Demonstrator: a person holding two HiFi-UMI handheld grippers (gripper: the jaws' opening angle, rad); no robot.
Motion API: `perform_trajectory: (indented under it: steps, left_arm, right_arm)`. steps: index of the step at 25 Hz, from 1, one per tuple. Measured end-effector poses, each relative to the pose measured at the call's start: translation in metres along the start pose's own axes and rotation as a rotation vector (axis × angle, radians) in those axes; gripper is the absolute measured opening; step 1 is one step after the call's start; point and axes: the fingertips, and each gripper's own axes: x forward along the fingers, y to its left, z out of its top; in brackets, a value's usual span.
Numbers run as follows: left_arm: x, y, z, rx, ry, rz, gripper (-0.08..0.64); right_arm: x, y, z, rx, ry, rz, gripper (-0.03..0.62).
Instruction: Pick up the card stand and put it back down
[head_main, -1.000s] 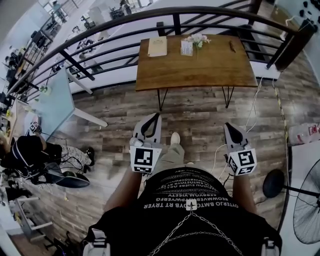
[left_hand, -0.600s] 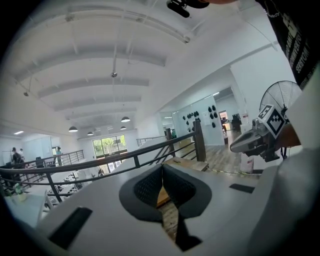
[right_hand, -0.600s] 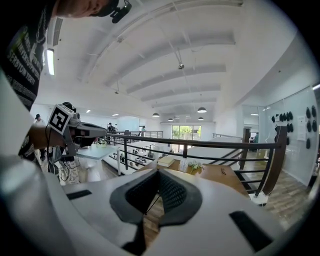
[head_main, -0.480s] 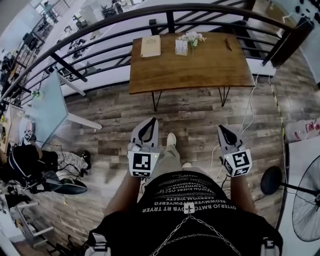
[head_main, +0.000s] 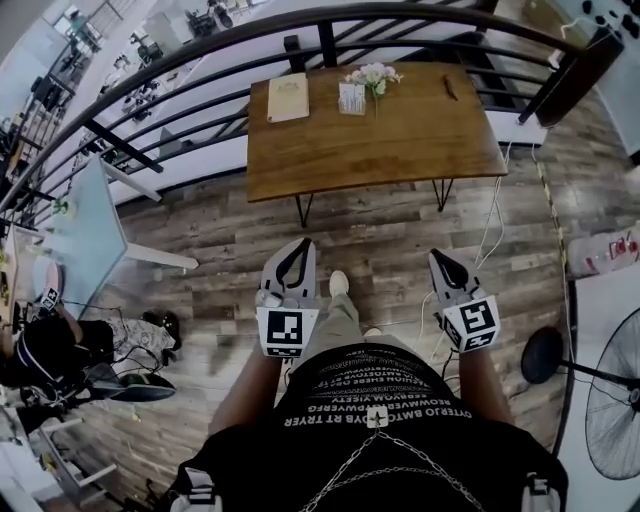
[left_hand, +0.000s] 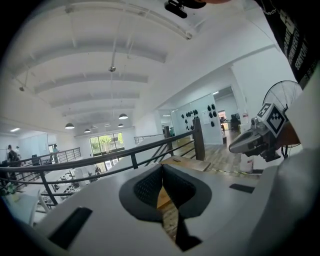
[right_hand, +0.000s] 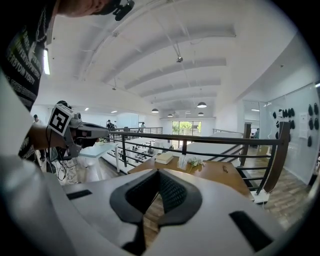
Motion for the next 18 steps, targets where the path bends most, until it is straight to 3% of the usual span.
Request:
perform_trajectory:
  steps: [6, 12, 18]
  left_arm:
    - [0.048, 0.019, 0.021, 0.027, -0.053, -0.026, 0.026]
    - [0.086, 0.03, 0.036, 0.063, -0.061, -0.105, 0.026]
    - [0.111, 0.063, 0.03, 0.026, -0.038, -0.103, 0.026]
  right_arm:
    - [0.031, -0.023, 0.023, -0.023, 0.003, -0.019, 0.015]
    - [0.065, -0.043, 0.052, -0.031, -0.011, -0.047, 0.015]
    - [0.097, -0.045, 0.064, -0.038, 0.002, -0.039, 0.015]
